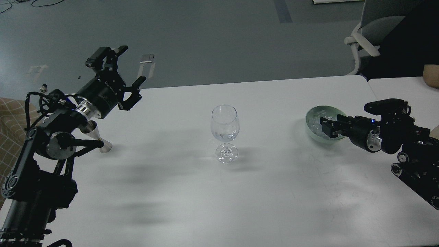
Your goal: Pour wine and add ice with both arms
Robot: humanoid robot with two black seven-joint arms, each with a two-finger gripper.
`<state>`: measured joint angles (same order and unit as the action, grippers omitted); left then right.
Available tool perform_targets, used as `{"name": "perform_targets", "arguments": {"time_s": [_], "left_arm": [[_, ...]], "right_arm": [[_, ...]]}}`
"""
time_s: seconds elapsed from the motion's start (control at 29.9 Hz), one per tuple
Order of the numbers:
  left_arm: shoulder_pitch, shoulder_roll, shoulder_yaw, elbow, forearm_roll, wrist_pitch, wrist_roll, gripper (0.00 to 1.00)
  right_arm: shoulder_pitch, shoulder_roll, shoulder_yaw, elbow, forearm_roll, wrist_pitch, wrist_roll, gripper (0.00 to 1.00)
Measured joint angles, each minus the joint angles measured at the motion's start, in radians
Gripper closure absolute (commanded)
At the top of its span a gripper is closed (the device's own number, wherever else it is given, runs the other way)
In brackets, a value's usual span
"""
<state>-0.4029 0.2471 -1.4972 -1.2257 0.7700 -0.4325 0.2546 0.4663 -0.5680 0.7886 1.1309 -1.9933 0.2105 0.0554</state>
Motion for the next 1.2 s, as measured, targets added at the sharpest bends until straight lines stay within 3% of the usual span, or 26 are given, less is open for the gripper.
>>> {"name": "perform_targets", "arguments": {"time_s": [1.2], "left_arm": [[0.009,-0.009,0.000,0.000,0.000,0.002,0.000,0.02]], "right_arm": [[0.027,0.018,-0.001,-0.033,0.001,0.001,-0.002,0.46]]}}
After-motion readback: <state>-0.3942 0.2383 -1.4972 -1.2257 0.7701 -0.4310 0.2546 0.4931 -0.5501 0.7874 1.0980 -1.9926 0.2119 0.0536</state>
